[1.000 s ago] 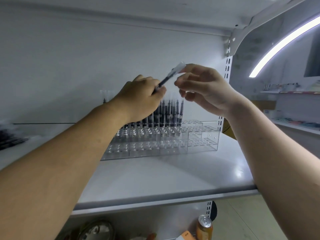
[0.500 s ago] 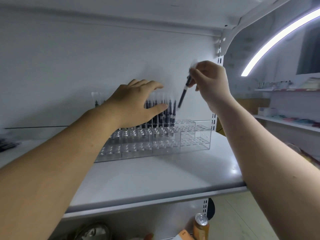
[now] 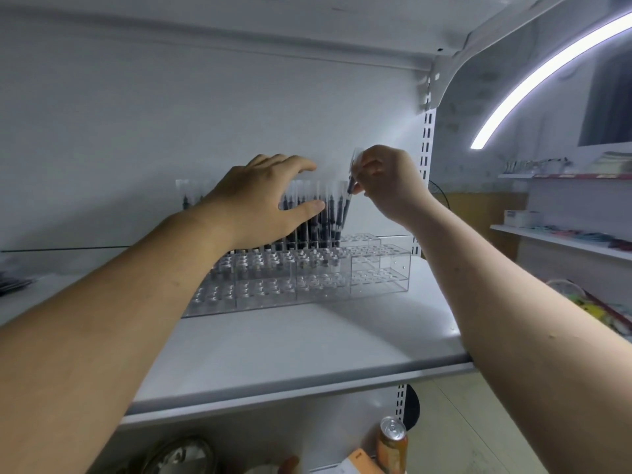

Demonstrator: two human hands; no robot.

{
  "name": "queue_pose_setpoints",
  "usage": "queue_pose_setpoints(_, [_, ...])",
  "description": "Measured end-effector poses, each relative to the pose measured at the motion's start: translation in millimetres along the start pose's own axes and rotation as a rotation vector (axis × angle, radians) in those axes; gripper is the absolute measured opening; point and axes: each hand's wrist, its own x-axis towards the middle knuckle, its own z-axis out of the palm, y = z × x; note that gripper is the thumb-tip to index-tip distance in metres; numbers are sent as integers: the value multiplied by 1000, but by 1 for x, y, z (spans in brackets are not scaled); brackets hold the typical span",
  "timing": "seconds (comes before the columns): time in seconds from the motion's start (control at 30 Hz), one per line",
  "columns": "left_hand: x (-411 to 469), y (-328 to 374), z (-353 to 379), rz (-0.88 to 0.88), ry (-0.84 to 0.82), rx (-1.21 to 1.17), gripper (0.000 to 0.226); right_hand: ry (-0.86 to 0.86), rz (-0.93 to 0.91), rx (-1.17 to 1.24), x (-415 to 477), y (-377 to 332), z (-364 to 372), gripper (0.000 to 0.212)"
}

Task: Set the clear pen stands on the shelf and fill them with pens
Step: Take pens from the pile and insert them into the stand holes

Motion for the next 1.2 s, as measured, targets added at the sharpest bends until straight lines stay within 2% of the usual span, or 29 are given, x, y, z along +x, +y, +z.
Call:
queue_pose_setpoints(0.2, [1,-1,0,-3,7,-11,65,-28,-1,-37,-1,0,-1,17])
queue_pose_setpoints(0.37, [1,-1,1,-5,9,-15,65,-160,19,-152,-8,0,8,27])
queue_pose_setpoints(0.6, [1,-1,1,-11,18,-37,59,-262,53,-111,-11,0,11,9])
queue_pose_setpoints(0.77, [2,-3,2,-10,21,-45,57,-281,139,-54,-12,-4,11,19])
queue_pose_setpoints(0.9, [2,-2,3,-16,27,-59,55,-376,215,-44,-14,1,12,16])
queue_pose_setpoints(1.03, [2,-1,3,-12,27,-66,54,-377,214,-42,-14,-1,12,12])
queue_pose_setpoints(1.2, [2,-3,3,-3,32,-61,54,-413,192,-192,-13,5,6,9])
